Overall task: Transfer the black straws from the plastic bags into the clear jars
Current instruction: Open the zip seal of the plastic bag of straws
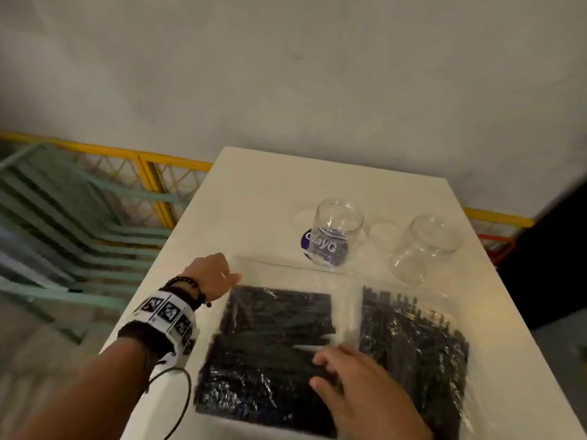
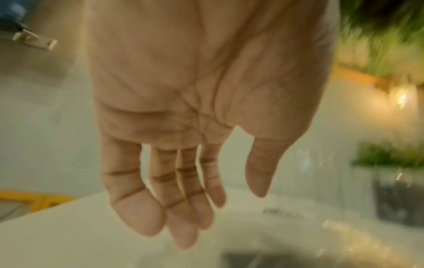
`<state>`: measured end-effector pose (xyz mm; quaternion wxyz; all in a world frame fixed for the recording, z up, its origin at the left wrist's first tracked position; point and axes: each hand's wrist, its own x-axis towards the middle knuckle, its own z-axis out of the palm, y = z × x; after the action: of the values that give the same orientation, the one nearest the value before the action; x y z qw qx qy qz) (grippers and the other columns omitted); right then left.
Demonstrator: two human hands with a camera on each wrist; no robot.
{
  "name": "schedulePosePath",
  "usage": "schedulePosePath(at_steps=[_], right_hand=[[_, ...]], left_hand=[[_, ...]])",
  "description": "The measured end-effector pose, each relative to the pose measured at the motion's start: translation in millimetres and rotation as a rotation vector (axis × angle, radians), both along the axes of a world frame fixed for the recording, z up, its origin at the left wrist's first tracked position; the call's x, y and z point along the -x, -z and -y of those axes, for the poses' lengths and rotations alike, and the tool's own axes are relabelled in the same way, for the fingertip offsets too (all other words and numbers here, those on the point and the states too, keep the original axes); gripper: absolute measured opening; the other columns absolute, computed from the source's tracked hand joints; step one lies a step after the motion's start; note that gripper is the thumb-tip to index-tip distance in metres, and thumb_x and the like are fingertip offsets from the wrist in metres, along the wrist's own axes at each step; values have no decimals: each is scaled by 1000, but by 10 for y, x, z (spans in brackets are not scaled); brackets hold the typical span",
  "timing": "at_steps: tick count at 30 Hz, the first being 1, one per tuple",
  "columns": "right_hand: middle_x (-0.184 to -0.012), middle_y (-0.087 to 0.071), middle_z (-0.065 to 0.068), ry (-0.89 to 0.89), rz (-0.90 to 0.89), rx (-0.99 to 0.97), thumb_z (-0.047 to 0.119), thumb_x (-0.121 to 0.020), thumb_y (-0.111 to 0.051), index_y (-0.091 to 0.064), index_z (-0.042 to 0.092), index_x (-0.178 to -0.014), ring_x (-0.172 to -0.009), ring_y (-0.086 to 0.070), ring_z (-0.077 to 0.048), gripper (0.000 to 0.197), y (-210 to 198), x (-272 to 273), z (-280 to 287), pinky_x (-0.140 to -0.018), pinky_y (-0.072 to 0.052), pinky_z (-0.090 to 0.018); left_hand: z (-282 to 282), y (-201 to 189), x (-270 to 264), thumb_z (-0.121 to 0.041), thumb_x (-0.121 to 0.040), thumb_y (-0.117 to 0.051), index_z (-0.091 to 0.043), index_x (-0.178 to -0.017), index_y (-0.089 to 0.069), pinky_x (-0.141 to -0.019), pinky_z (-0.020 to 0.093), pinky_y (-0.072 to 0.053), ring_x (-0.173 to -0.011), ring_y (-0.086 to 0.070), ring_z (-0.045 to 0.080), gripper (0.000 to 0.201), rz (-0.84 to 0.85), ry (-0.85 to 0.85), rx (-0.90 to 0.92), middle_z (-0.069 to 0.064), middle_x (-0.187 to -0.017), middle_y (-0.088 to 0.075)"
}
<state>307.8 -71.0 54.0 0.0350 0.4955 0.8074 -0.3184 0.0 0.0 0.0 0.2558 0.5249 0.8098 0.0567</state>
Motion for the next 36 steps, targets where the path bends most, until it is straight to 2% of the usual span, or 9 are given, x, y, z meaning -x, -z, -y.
schedulePosePath(at_steps=[3,5,7,12,16,22,27,33,36], right_hand=[[-136,-35,10,-65,87,-28,54,-92,-50,-37,42,-133,-129,-39,-16,45,228,166,-41,-105,-42,-37],[-140,-30,3,-121,143,-32,56,-92,-48,-28,38,-144,-133,-30,-23,59,405,212,-61,-110,-36,-42],[-141,-29,3,-121,137,-13,61,-91,-44,-23,40,-146,-133,-27,-24,63,527,194,-96,-112,-34,-45],[-138,-34,9,-111,82,7,60,-90,-48,-29,46,-143,-129,-32,-17,58,528,143,-149,-110,-36,-40],[-114,-59,13,-42,-52,-36,50,-92,-55,-55,42,-128,-104,-54,-5,37,116,63,-185,-97,-47,-30],[-84,-69,17,179,-254,-532,34,-89,-66,-70,31,-94,-76,-63,0,7,-961,29,-533,-66,-43,-4],[-67,-62,8,181,-321,-766,31,-84,-69,-63,24,-76,-69,-56,-14,12,-1289,16,-749,-63,-42,-17],[-75,-59,6,122,-333,-802,34,-85,-69,-62,27,-86,-61,-54,-11,10,-1521,-113,-916,-71,-49,-35],[-97,-58,9,86,-290,-722,47,-83,-66,-61,31,-107,-82,-57,-11,29,-1542,-206,-977,-79,-46,-29]], left_hand=[[-163,126,89,-53,-94,-59,0,-120,-59,-90,40,-50,-112,-61,38,59,53,-148,77,20,-120,-66],[-265,126,65,-51,-94,-60,7,-87,-65,-73,40,-51,-83,-66,38,59,203,-185,34,23,-83,-68],[-345,112,17,-52,-94,-60,-5,-60,-53,-54,31,-42,-56,-55,26,58,295,-175,48,10,-57,-55],[-419,-23,24,-26,-95,-68,-17,-74,-60,-46,21,-39,-50,-52,12,24,707,-151,-21,-2,-60,-62],[-289,-557,-45,-27,-75,-81,-26,-62,-56,-62,26,-47,-77,-66,16,28,850,159,-237,8,-80,-71],[-193,-1481,-258,-16,-77,-84,-19,-81,-66,-64,22,-57,-68,-71,12,18,933,428,-461,5,-78,-77],[-186,-1804,-386,-15,-78,-76,-14,-87,-64,-67,23,-55,-74,-72,13,15,871,536,-510,13,-77,-72],[-164,-2021,-555,-14,-76,-75,-9,-86,-64,-72,29,-52,-71,-70,11,16,798,561,-514,1,-75,-71],[-108,-2067,-632,-12,-77,-72,-1,-88,-62,-72,29,-51,-69,-71,9,19,756,553,-514,-1,-74,-72]])
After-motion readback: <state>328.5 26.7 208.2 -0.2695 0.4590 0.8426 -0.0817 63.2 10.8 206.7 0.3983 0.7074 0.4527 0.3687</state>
